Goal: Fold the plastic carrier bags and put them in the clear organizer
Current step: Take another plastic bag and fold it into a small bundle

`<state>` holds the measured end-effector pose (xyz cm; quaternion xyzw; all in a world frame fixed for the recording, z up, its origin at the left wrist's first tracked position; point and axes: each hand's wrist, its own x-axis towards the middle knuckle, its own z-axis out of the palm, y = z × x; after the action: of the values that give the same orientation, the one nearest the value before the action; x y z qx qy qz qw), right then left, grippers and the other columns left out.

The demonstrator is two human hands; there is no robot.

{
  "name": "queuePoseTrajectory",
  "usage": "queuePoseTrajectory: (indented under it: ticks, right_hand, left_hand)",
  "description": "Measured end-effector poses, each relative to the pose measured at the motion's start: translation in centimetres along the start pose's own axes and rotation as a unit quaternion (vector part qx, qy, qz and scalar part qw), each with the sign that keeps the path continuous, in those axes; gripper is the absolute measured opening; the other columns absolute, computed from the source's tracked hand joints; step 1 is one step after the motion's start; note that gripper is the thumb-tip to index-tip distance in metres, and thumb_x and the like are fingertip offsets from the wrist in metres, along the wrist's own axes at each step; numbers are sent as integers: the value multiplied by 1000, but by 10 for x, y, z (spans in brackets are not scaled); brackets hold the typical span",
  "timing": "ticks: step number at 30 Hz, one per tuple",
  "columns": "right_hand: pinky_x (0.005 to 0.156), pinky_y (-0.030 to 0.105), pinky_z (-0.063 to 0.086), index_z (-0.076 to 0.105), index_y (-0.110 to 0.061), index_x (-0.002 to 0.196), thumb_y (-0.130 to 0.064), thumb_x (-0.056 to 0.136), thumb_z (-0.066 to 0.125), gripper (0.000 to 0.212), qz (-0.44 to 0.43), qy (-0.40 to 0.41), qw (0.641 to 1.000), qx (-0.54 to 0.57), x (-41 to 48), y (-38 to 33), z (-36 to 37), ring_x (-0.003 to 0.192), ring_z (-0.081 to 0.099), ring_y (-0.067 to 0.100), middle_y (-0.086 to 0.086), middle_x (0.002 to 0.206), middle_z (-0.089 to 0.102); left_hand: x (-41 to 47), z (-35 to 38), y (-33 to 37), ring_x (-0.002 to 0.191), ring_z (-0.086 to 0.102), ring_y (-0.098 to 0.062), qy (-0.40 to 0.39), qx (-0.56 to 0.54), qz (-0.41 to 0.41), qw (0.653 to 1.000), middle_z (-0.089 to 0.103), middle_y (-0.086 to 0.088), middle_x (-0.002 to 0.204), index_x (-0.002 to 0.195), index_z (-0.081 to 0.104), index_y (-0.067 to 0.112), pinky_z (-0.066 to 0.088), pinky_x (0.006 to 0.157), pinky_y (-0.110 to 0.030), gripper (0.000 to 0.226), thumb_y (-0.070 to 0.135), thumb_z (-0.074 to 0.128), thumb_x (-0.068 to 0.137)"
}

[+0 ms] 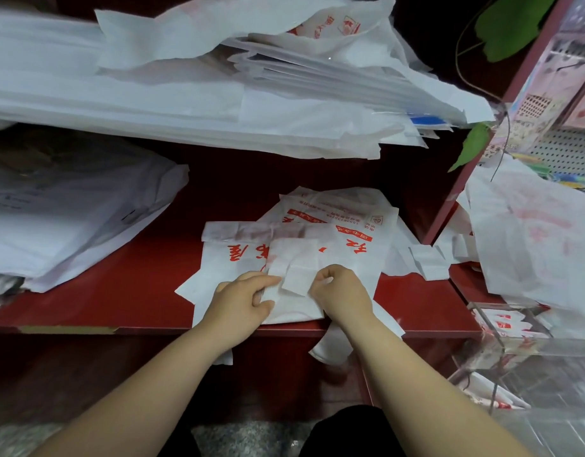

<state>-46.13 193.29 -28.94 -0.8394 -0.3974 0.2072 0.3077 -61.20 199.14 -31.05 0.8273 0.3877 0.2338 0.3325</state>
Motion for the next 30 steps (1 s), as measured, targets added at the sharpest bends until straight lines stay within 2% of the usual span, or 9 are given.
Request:
queuePoseTrajectory:
  ticks: [2,4,8,13,16,19,23,26,30]
  right_hand:
    - [71,23,35,55,-19,100,-16,86,51,15,-14,-4,1000,5,-3,2,0,88,53,19,-5,91,52]
    - [68,24,35,54,-16,110,-15,86,52,25,-23,-1,1000,11,-5,4,0,84,53,18,-7,82,50]
    - [63,25,36,51,-15,117,-14,84,54,32,-32,-1,999,32,-7,7,2,69,48,15,-7,65,45]
    - [69,23,36,48,-13,123,-14,86,54,38,-56,4,997,43,-8,9,1,71,48,15,-7,70,45]
    - [69,25,39,44,-15,125,-17,86,54,40,-83,32,996,1,-11,10,-2,78,52,16,-9,67,47]
    - [86,30,38,43,-20,129,-23,86,56,45,-145,38,983,-101,-14,5,-7,101,54,21,-3,97,62]
    - [95,30,21,38,-26,136,-31,87,56,53,-229,1,941,-248,-4,-1,-10,125,31,21,-6,139,40]
    - [88,29,19,50,-25,128,-27,89,53,39,-241,-24,933,-267,9,-4,-10,119,37,19,-6,132,51]
    - [93,28,32,55,-18,124,-16,89,52,34,-223,-13,962,-159,27,-11,-9,107,54,19,1,119,61]
  left_hand:
    - [-1,-1,-3,78,48,-4,-6,20,18,1000,49,15,91,123,58,18,34,96,-26,37,12,60,87]
    - [-3,-1,-2,106,47,-6,-18,77,33,996,49,16,118,129,52,24,21,104,-25,40,21,57,90]
    - [-2,-2,-1,137,14,-8,-90,172,31,980,24,12,149,141,33,32,1,106,-19,65,55,39,80]
    - [0,-4,1,141,-2,-7,-153,234,25,960,5,9,155,146,19,31,-10,111,-27,91,69,20,64]
    - [1,-3,-1,142,-8,-10,-158,274,26,948,-5,7,156,148,11,29,-10,112,-30,71,63,31,88]
    - [1,-2,-3,142,-10,-10,-163,282,24,945,-8,7,156,148,7,28,-10,112,-30,74,66,26,87]
    - [0,-2,-2,142,-10,-7,-159,279,24,947,-6,9,156,148,7,29,-11,111,-29,101,74,8,58]
    - [1,-2,-1,142,-9,-7,-150,274,31,950,-5,10,156,148,7,29,-11,111,-29,111,75,-1,47]
    - [0,-1,-4,142,-8,-6,-136,272,35,952,-3,11,156,148,9,29,-10,111,-29,114,74,-4,43]
